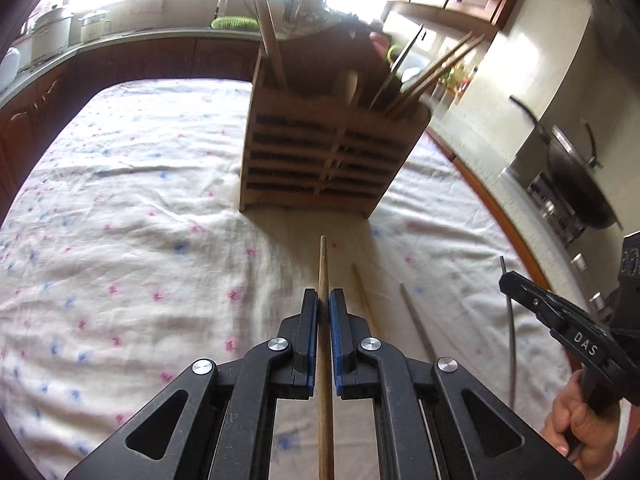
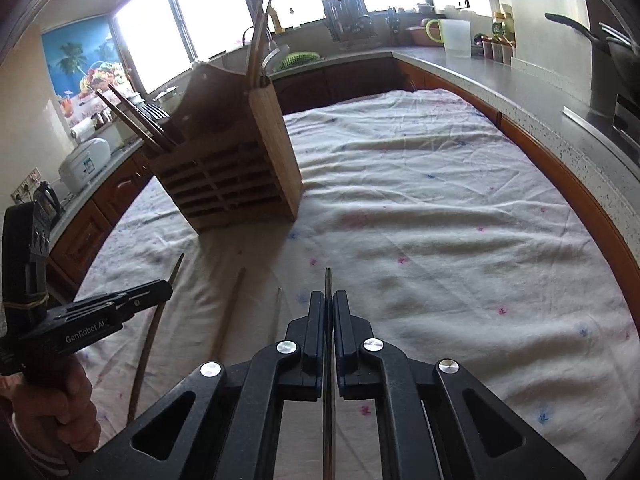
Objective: Organize utensils
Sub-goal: 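Lift both chopsticks and insert them into the wooden holder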
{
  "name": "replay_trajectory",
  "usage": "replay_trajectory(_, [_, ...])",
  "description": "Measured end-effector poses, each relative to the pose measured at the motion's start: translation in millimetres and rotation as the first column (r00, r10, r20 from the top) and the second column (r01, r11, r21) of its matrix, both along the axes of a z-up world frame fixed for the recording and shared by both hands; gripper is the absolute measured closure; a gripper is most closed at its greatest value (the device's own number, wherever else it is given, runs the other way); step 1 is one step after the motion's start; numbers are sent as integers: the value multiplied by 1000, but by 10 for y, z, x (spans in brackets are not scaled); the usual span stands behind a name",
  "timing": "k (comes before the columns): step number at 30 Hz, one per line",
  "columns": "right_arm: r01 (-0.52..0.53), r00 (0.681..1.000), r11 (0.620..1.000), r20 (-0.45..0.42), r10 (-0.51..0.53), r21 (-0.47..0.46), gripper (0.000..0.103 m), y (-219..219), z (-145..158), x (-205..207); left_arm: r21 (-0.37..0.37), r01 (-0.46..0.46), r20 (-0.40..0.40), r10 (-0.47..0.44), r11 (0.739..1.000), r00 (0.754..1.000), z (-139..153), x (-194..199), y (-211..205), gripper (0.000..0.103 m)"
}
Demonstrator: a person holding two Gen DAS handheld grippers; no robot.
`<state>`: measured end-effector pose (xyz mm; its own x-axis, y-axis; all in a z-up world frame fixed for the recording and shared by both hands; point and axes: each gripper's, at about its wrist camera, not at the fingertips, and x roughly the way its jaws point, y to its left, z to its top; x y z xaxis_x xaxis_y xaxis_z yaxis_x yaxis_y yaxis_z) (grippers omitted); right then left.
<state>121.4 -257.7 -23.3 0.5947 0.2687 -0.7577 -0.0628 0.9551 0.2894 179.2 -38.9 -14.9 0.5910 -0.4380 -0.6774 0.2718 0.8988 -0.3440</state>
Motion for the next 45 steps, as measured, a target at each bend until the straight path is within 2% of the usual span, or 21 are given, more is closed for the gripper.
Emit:
replay_trajectory(10, [-25, 982, 997, 187, 10, 78, 99, 63, 790, -225, -120, -8, 143, 25, 993, 989, 660, -767, 641, 99])
replay_trajectory(18, [-21, 956, 994, 292, -11, 106, 99, 16, 1199, -310, -168, -20, 200, 54, 986, 978, 884, -1034, 867, 99])
replay_trajectory(45, [-5, 954, 991, 296, -36, 137, 99, -27, 1106, -240, -185, -66, 248, 111, 980, 962, 948, -1007, 995, 99])
